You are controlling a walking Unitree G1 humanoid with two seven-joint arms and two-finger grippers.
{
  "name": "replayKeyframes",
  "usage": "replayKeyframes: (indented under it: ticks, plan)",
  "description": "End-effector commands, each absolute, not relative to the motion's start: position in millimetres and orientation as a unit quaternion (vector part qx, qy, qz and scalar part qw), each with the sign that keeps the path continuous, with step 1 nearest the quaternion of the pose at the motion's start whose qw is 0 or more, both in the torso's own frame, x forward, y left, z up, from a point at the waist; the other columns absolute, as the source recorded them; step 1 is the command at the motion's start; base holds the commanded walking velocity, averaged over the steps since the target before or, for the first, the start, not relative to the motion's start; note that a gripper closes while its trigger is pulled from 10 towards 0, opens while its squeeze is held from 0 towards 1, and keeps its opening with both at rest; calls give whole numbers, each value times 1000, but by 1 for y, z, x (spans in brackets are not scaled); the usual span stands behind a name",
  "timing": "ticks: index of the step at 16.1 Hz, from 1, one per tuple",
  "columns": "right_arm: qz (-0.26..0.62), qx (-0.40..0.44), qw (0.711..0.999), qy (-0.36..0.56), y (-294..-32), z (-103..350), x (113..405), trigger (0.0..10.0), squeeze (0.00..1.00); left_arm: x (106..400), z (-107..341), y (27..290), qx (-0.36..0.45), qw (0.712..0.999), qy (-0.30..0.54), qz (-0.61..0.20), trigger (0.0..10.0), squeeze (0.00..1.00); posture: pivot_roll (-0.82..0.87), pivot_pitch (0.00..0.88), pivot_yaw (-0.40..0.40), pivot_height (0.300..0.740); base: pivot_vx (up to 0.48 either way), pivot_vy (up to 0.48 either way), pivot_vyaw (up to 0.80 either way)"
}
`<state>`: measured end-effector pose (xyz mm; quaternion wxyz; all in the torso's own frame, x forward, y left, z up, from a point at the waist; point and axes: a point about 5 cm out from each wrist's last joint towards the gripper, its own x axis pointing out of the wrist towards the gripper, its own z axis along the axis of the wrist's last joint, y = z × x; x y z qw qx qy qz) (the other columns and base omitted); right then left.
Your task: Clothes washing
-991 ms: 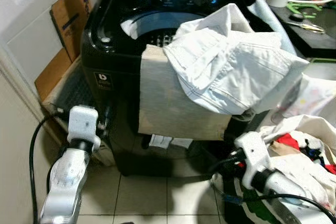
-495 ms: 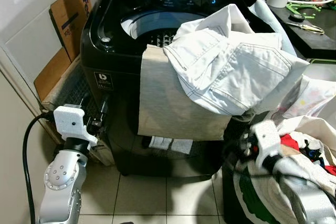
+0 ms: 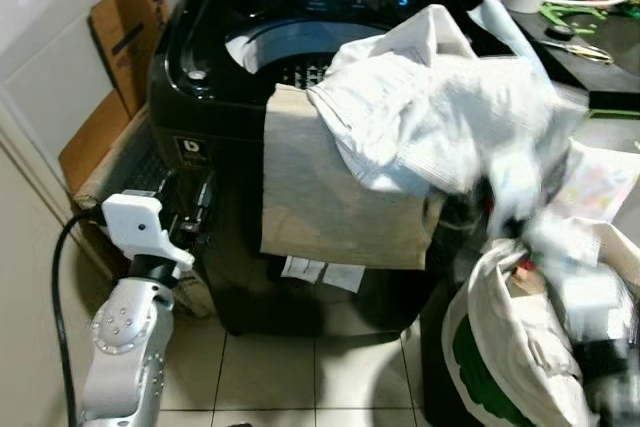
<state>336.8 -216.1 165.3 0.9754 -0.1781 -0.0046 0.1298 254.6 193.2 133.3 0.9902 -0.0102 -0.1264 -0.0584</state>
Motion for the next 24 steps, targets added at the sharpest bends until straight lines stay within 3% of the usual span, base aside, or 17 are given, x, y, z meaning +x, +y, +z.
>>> replayKeyframes:
  ticks: [1,3,6,9,10,11,12,14,15,16,18,21,23,24]
  plan:
    - [108,-184,976,-41,-224,186,343,10000,0,256,138,191,-5,989,-134,-61,10000,0,22,0,-37,740,0,0,0]
    - [80,-208,971,-86,-233,234,371,10000,0,256,137,188,-5,989,-133,-62,10000,0,29,0,-43,740,0,0,0]
    - [36,-229,963,-140,-239,288,388,10000,0,256,138,189,-1,989,-133,-56,10000,0,42,0,-52,740,0,0,0]
    - [72,-206,960,-173,-222,302,390,10000,0,254,137,189,1,990,-131,-52,10000,0,58,0,-67,740,0,0,0]
    - [120,-187,959,-177,-201,290,384,10000,0,253,135,189,8,991,-126,-51,10000,0,59,0,-66,740,0,0,0]
    - [120,-187,959,-177,-201,290,384,10000,0,253,135,189,8,991,-126,-51,10000,0,59,0,-66,740,0,0,0]
    - [209,-130,953,-176,-167,265,366,10000,0,255,133,184,9,991,-122,-59,10000,0,48,0,-55,740,0,0,0]
    - [267,-57,947,-169,-149,238,331,10000,0,260,132,177,15,990,-118,-75,10000,0,19,0,-38,740,0,0,0]
    - [277,-65,949,-138,-144,210,304,10000,0,265,132,172,20,989,-117,-89,10000,0,-5,0,-21,740,0,0,0]
    - [257,-71,959,-97,-149,180,281,10000,0,272,132,164,21,988,-114,-105,10000,0,-31,0,3,740,0,0,0]
    - [209,-70,974,-58,-162,149,264,10000,0,276,130,155,21,986,-110,-121,10000,0,-43,0,27,740,0,0,0]
    - [128,-148,981,-7,-191,97,222,10000,0,270,123,160,17,990,-97,-102,10000,0,-3,0,10,740,0,0,0]
    - [131,-142,981,-4,-188,93,221,10000,0,265,118,157,14,991,-87,-99,10000,0,0,0,8,740,0,0,0]
    - [127,-134,983,-20,-183,99,235,10000,0,264,117,153,13,991,-85,-101,10000,0,2,0,11,740,0,0,0]
